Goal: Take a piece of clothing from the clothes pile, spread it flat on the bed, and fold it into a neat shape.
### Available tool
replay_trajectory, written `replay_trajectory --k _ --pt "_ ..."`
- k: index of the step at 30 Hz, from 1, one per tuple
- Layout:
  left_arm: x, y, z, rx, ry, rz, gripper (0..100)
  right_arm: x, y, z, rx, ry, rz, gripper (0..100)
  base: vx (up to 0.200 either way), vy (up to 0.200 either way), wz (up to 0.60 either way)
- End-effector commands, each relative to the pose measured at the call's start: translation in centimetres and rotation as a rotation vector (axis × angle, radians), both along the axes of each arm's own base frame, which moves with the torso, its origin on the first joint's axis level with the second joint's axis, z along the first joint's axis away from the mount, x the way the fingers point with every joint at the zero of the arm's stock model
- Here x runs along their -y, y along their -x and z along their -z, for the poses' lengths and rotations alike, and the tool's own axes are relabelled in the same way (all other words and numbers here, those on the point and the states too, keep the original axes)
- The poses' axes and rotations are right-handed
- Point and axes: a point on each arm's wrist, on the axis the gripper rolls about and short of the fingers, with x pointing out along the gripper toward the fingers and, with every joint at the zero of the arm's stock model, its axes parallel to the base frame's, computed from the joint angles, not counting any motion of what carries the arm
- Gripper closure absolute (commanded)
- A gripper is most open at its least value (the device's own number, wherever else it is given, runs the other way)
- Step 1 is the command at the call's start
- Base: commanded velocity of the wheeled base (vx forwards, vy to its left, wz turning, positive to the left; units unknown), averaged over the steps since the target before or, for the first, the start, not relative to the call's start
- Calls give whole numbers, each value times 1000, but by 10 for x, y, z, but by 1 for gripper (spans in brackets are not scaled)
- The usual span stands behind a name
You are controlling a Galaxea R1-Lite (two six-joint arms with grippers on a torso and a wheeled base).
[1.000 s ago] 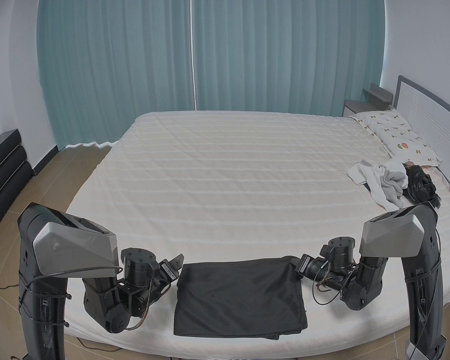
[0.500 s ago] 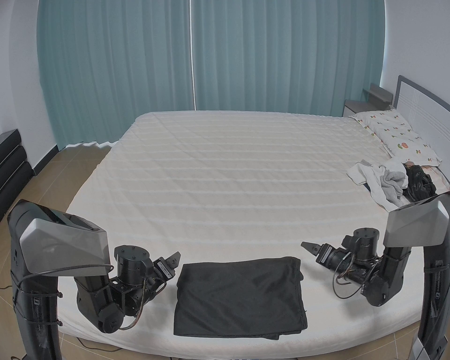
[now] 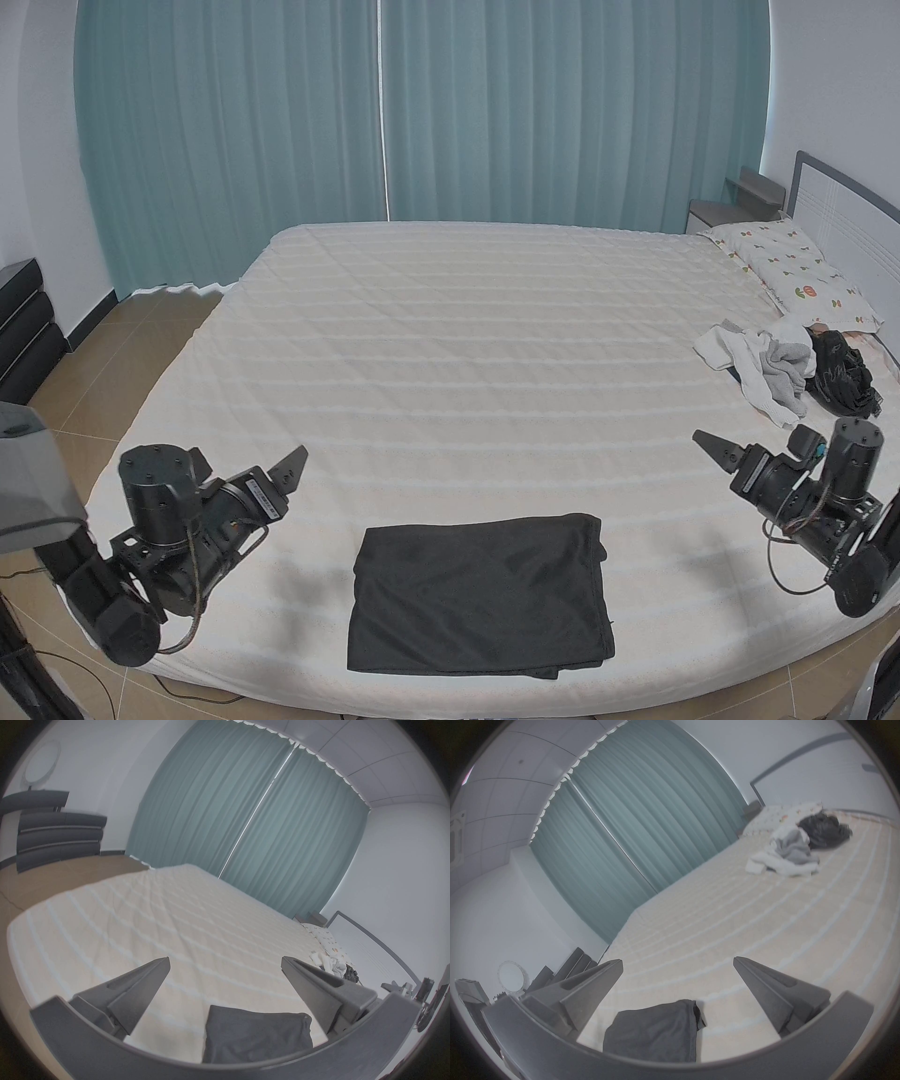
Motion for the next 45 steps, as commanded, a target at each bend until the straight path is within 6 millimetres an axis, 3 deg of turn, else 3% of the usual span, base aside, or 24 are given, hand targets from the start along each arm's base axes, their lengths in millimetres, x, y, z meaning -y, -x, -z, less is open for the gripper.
replay_trajectory --k 1,5,6,14,17,20,26,29,37,40,45 --pt "-27 50 -57 183 -58 -12 0 13 63 -51 207 69 5 0 0 0 0" --pt "-33 68 -75 216 -61 -14 0 16 83 -65 255 93 5 0 0 0 0" --pt "-39 83 -88 231 -63 -14 0 18 101 -73 283 123 1 0 0 0 0" --pt "-64 146 -124 227 -92 -27 0 27 163 -85 318 227 -31 0 0 0 0" --pt "-72 166 -128 228 -116 -47 0 29 180 -89 317 244 -33 0 0 0 0" --pt "-84 196 -132 240 -197 -87 0 33 208 -96 308 279 -41 0 0 0 0" --pt "-97 223 -140 288 -294 -191 0 37 235 -110 349 349 -42 0 0 0 0" --pt "-100 231 -139 303 -346 -222 0 38 243 -106 355 402 -45 0 0 0 0" --pt "-110 274 -118 311 -563 -346 0 44 280 -67 340 603 -78 0 0 0 0" --pt "-113 288 -103 305 -606 -350 0 45 282 -54 334 673 -79 0 0 0 0" --pt "-114 300 -95 297 -618 -381 0 46 281 -53 324 741 -40 0 0 0 0"
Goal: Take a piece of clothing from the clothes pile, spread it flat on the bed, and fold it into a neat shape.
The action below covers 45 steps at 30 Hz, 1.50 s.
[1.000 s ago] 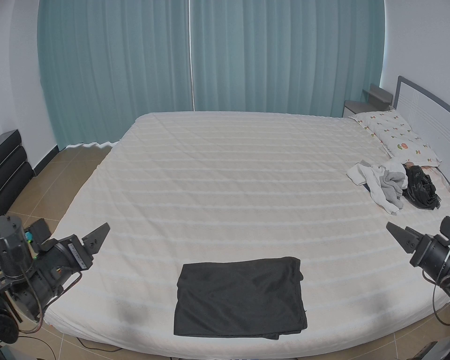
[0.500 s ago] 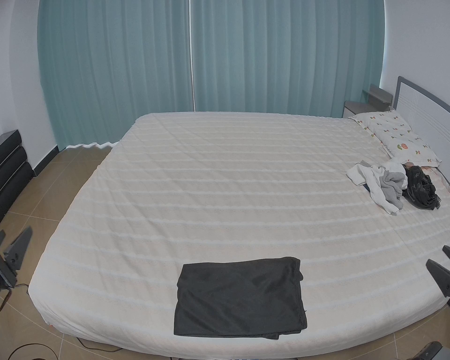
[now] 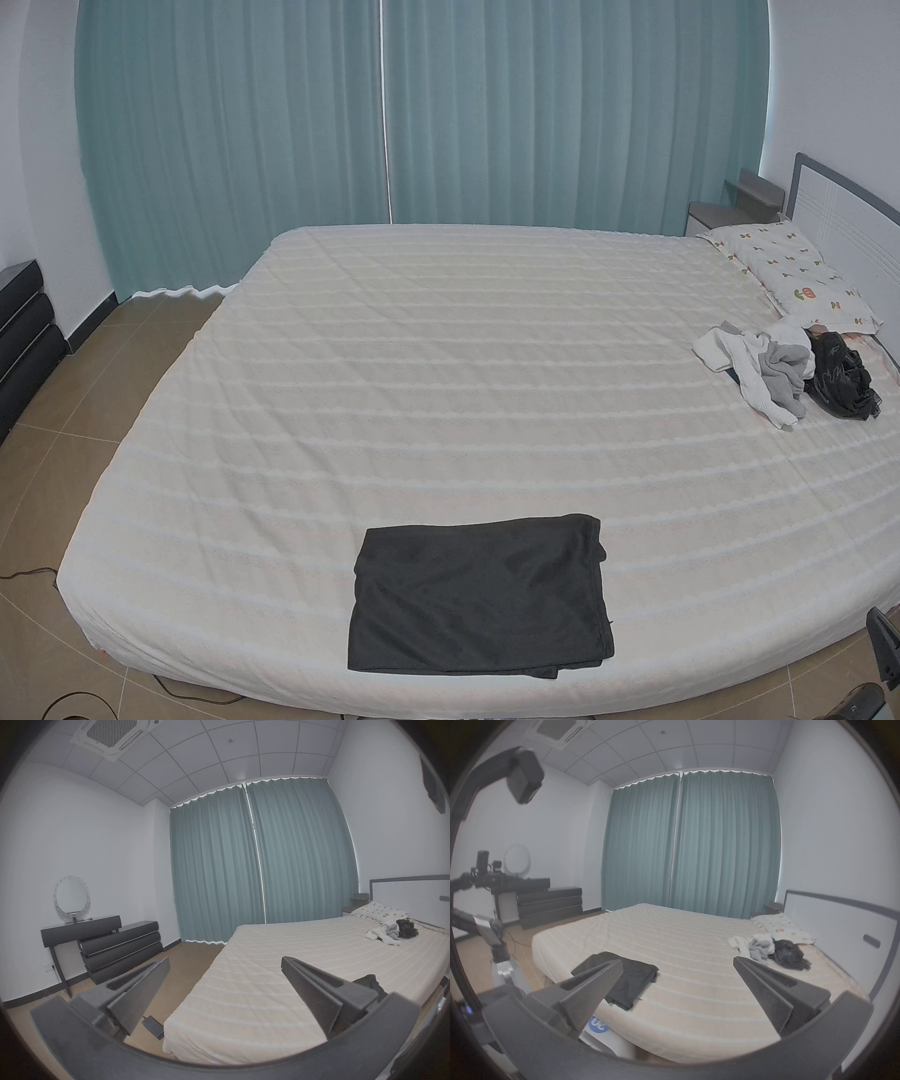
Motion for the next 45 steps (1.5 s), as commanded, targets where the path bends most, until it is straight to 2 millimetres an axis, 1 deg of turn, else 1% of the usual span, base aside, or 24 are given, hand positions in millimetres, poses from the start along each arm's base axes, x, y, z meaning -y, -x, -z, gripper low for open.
replay_trajectory --k 1,3,5,6,7,11,12,13,14,16,18,20,22,23,28,31,32,33,36,38,40,42,44,45 --pt "-2 23 9 84 -3 -56 0 2 7 8 45 45 32 0 0 0 0" --pt "0 27 4 101 -3 -88 0 2 7 4 48 67 76 0 0 0 0" --pt "3 29 -4 117 -8 -133 0 3 3 -8 39 85 132 0 0 0 0" --pt "3 29 -4 117 -8 -133 0 3 3 -8 39 85 132 0 0 0 0" --pt "7 28 -10 111 -20 -192 0 3 1 -16 34 83 135 0 0 0 0" --pt "12 27 -4 90 -30 -223 0 4 1 -4 13 87 135 0 0 0 0" --pt "14 24 5 68 -36 -212 0 4 3 12 1 94 171 0 0 0 0" --pt "14 23 5 66 -37 -211 0 4 3 12 1 93 178 0 0 0 0" --pt "15 18 18 33 -44 -205 0 4 1 24 -26 103 267 0 0 0 0" --pt "15 16 25 11 -60 -208 0 4 0 26 -39 109 323 0 0 0 0" --pt "15 16 22 8 -89 -208 0 5 -1 20 -42 112 344 0 0 0 0" --pt "15 16 4 67 -96 -203 0 5 -4 -1 -40 112 347 0 0 0 0" --pt "15 10 -3 82 -97 -193 0 5 -4 -8 -32 108 359 0 0 0 0" --pt "15 8 -1 75 -99 -184 0 5 -4 -4 -40 110 364 0 0 0 0" --pt "15 -5 44 -44 -102 -86 0 3 -1 44 -78 105 423 0 0 0 0" --pt "16 -7 63 -77 -100 -26 0 2 1 56 -67 51 426 0 0 0 0" --pt "17 -10 79 -103 -98 3 0 0 0 64 -63 15 395 0 0 0 0" --pt "17 -14 88 -113 -97 21 0 -1 -2 65 -65 -30 320 0 0 0 0" --pt "17 -20 101 -88 -95 78 0 -7 -7 70 -62 -161 104 0 0 0 0" --pt "19 -19 94 -39 -103 148 0 -9 -8 62 35 -191 -11 0 0 0 0" --pt "20 -14 75 47 -119 174 0 -11 -5 47 135 -192 -103 0 0 0 0" --pt "21 -10 62 93 -125 177 0 -12 -3 41 170 -180 -135 0 0 0 0" --pt "21 -11 64 90 -126 177 0 -11 -5 47 161 -145 -123 0 0 0 0" --pt "20 -14 73 57 -118 179 0 -11 -10 60 128 -103 -101 0 0 0 0"
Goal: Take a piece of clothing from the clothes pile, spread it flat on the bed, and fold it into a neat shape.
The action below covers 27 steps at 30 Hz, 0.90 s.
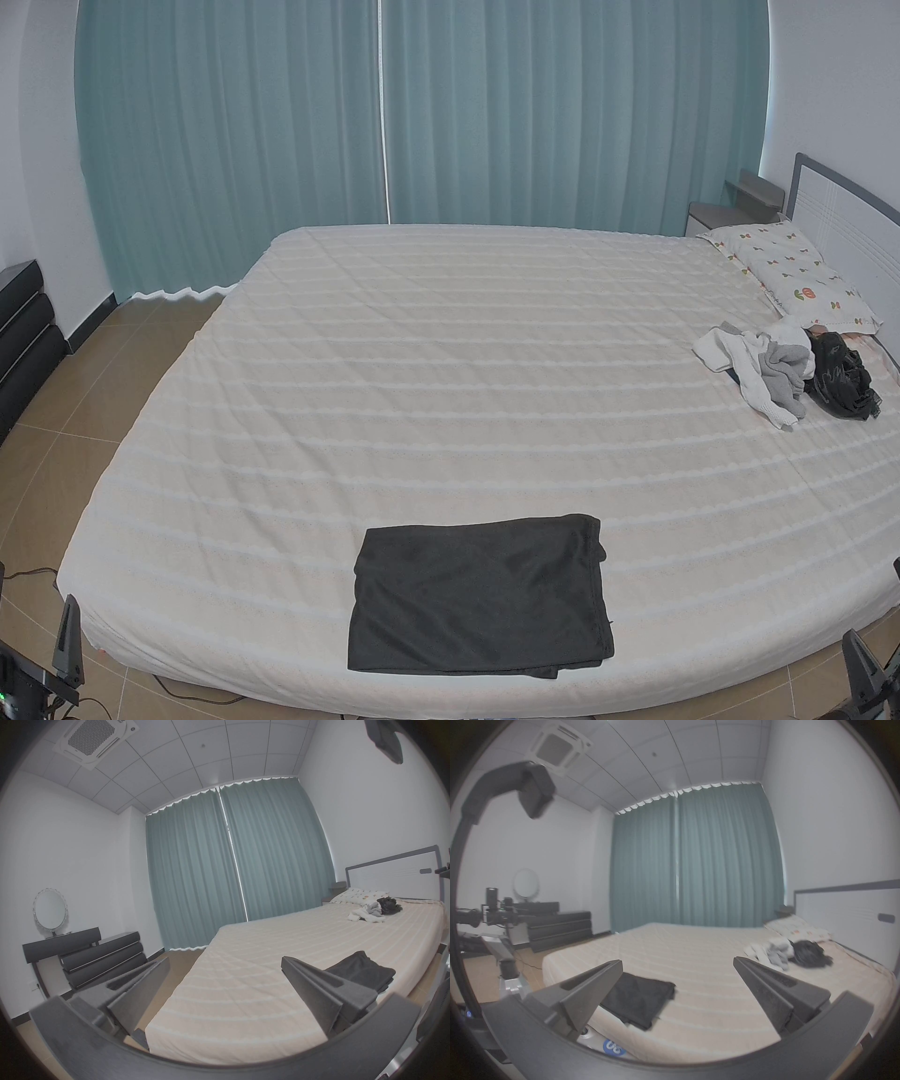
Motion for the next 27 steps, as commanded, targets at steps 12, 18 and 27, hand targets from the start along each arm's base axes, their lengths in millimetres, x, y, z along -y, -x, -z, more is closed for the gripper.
replay_trajectory --k 12,18,27 --pt "2 -5 27 -85 130 93 0 0 -8 31 -76 -34 25 0 0 0 0" --pt "1 -4 33 -140 185 70 0 0 -9 31 -61 -13 28 0 0 0 0" --pt "1 -4 33 -135 193 63 0 1 2 -2 100 37 94 0 0 0 0"
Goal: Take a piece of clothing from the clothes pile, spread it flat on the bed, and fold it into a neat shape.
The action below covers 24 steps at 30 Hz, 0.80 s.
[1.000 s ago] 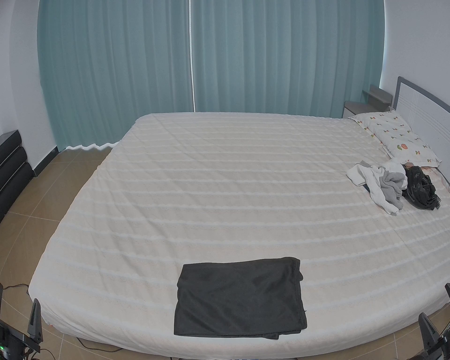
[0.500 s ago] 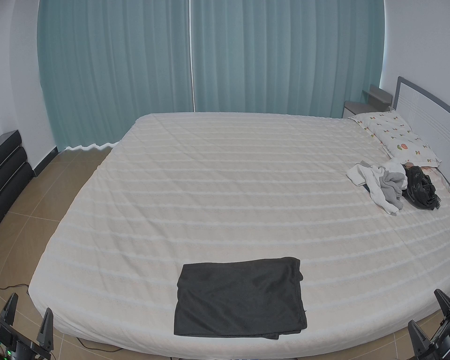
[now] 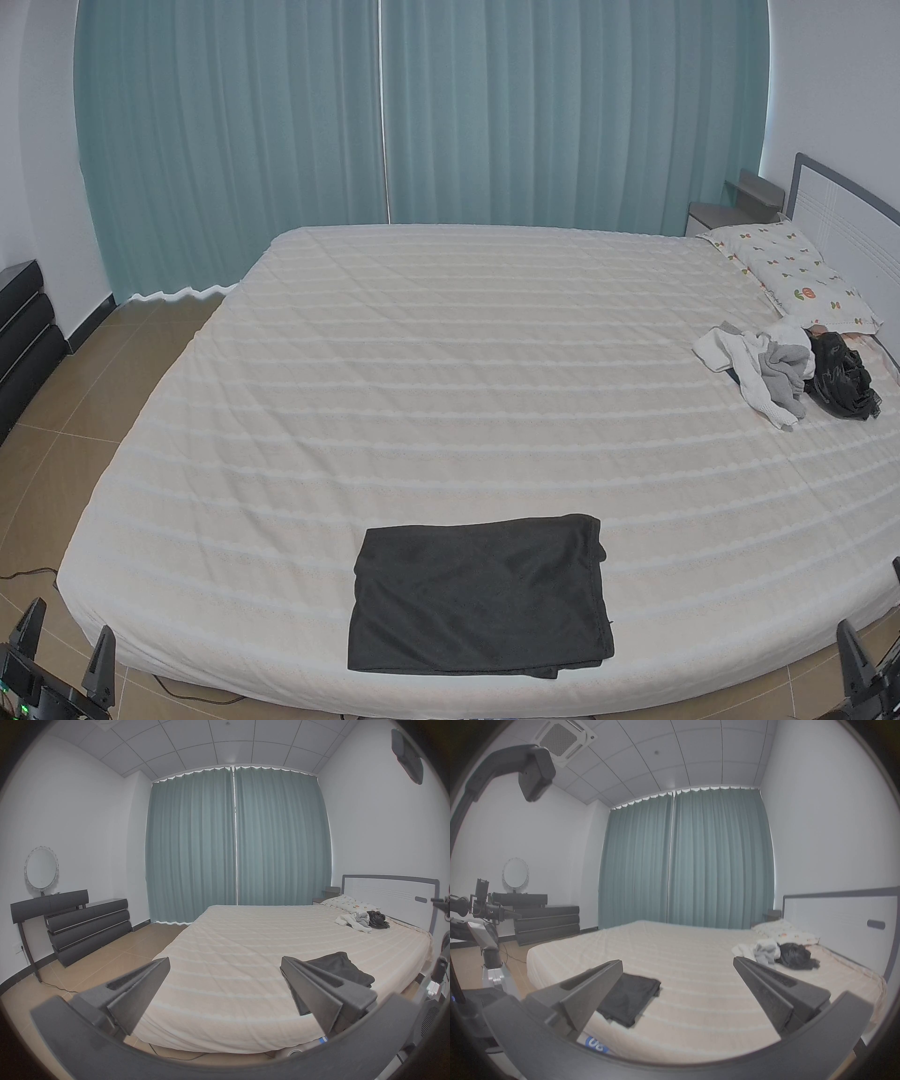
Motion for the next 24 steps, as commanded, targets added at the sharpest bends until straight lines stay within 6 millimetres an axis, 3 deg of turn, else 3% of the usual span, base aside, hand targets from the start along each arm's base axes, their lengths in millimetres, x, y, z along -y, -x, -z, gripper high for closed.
replay_trajectory --k 1,2,6,11,24 --pt "0 -1 5 -26 2 -2 0 0 0 5 -5 7 6 0 0 0 0" --pt "0 -1 5 -25 4 -2 0 0 -3 14 -39 -4 19 0 0 0 0" --pt "0 -1 5 -24 2 -2 0 1 -2 15 -106 -159 63 0 0 0 0" --pt "0 -1 5 -24 2 -2 0 4 -4 21 -114 12 181 0 0 0 0" --pt "0 -1 5 -23 0 -3 0 4 -4 22 -120 -65 186 0 0 0 0"
